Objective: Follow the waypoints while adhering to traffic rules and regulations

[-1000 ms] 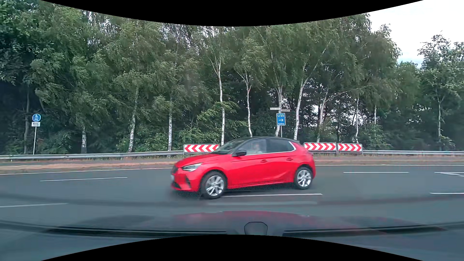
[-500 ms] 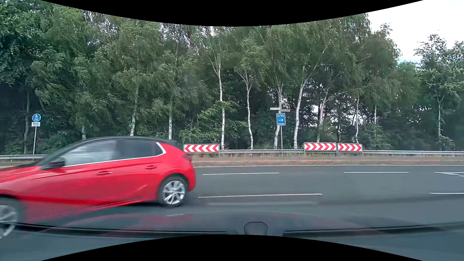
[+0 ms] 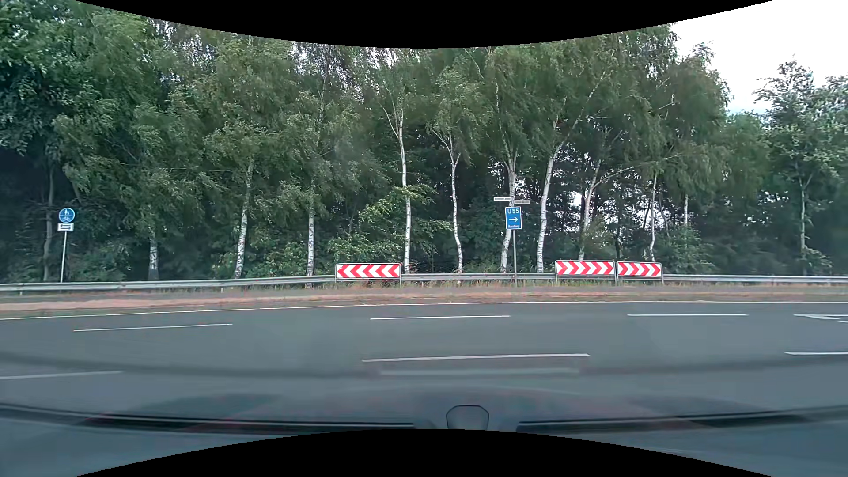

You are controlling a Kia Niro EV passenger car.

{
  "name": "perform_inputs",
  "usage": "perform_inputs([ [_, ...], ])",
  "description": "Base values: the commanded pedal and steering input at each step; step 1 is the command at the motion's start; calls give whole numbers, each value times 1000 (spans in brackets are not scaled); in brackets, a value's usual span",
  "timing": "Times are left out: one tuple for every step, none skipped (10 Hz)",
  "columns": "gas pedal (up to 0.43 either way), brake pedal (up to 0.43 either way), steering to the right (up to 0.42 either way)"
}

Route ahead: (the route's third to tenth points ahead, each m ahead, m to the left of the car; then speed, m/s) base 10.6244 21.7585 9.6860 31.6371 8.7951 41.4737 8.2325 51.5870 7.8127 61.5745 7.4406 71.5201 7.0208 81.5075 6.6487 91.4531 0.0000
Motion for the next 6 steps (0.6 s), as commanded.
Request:
perform_inputs([
  [0,122,-286],
  [0,73,-286],
  [0,73,-287],
  [0,6,-290],
  [0,0,-292],
  [0,0,-294],
])
